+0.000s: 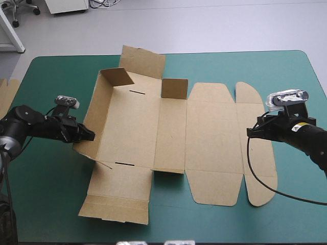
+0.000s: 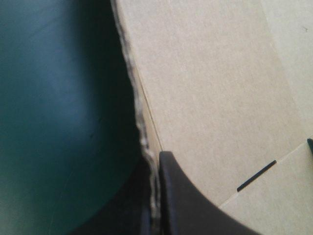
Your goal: Fold the box
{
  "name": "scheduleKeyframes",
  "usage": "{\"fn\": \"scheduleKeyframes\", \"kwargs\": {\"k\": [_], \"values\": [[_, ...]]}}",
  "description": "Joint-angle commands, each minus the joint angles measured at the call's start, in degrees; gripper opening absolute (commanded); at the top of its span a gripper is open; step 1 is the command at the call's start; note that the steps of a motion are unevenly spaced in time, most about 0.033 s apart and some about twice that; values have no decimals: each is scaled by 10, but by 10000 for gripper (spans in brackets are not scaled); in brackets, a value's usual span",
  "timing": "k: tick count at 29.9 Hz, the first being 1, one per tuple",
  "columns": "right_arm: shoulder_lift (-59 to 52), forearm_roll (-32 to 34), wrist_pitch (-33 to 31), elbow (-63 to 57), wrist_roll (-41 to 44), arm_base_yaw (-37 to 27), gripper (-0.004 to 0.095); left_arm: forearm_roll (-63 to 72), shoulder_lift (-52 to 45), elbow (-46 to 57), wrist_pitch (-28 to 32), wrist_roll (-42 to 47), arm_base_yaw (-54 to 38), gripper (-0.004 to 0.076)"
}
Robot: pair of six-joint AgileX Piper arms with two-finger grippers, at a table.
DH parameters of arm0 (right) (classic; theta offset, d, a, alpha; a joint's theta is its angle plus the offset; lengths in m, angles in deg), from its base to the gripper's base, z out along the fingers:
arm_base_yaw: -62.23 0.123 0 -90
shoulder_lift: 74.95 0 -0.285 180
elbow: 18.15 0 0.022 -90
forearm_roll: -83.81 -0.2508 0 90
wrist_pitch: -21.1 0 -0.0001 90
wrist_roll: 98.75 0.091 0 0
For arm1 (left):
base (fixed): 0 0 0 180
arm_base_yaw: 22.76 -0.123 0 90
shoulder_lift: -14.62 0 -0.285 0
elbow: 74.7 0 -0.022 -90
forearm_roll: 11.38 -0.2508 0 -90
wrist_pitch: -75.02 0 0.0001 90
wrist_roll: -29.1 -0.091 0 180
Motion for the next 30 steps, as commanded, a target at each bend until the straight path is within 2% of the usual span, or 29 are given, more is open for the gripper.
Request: {"fn": "scheduleKeyframes", "kwargs": {"k": [1,6,11,14,18,25,30], "values": [[-7,-12,29,20,-5,1,239,15,19,-64,-29,-12,42,-10],[-7,-12,28,20,-5,1,239,-71,85,-158,-99,-30,99,-10],[-7,-13,27,20,-5,1,239,-163,129,-265,-131,-29,129,-10],[-7,-14,25,20,-5,1,239,-174,142,-326,-127,-52,131,-10],[-7,-14,25,20,-5,1,239,-174,157,-405,-103,-143,132,-9],[-7,-14,25,20,-5,1,239,-188,204,-505,-68,-206,159,14],[-7,-14,21,20,-5,1,239,-228,252,-561,-84,-241,192,13]]}}
